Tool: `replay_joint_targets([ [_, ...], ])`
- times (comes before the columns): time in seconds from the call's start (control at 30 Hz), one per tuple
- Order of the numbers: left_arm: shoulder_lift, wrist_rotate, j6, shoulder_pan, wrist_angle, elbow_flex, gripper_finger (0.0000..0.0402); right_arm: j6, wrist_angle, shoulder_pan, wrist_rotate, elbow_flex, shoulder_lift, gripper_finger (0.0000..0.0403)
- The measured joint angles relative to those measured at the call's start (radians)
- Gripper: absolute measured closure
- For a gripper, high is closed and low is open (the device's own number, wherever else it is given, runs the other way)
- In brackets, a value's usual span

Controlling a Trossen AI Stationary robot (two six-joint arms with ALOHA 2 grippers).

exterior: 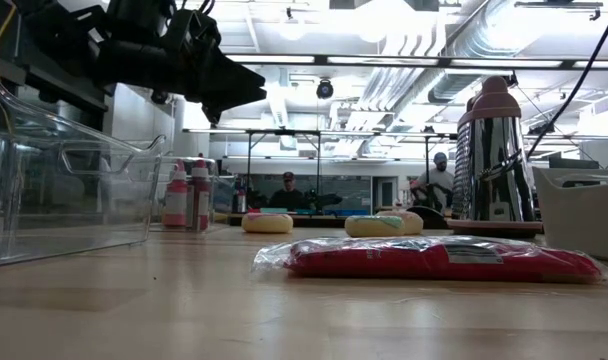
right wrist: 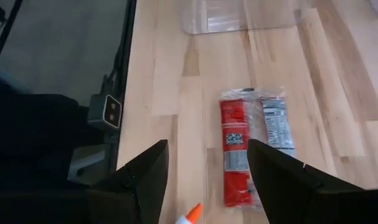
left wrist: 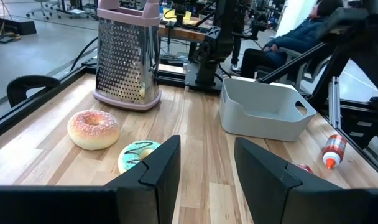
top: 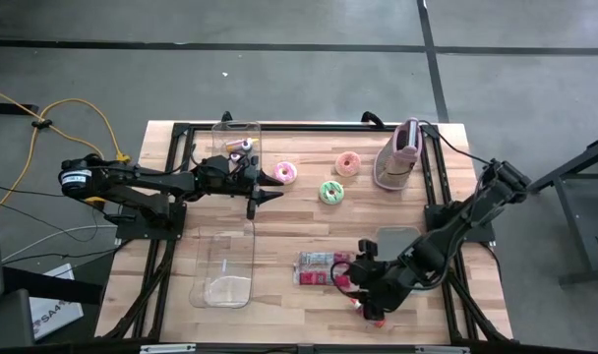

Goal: Pick & Place Food Item
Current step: Put the orange food coloring bottle into the top transparent bin

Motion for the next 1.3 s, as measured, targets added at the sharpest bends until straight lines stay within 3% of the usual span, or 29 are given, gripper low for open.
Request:
replay_joint_targets([
  [0.2, 0.0, 0.0, 0.0, 0.0, 0.0, 0.0, 0.0254, 0.113, -0.029, 0.032, -0.106, 0.052, 0.09, 0.0196],
  [0.8, 0.0, 0.0, 0.0, 0.0, 0.005, 0.0, 0.0254, 0.698, -0.194, 0.075, -0.381, 0.105, 0.292, 0.0196],
  [1.3, 0.0, 0.0, 0.0, 0.0, 0.015, 0.0, 0.0254, 0.761, -0.227, 0.074, -0.397, 0.106, 0.353, 0.0196],
])
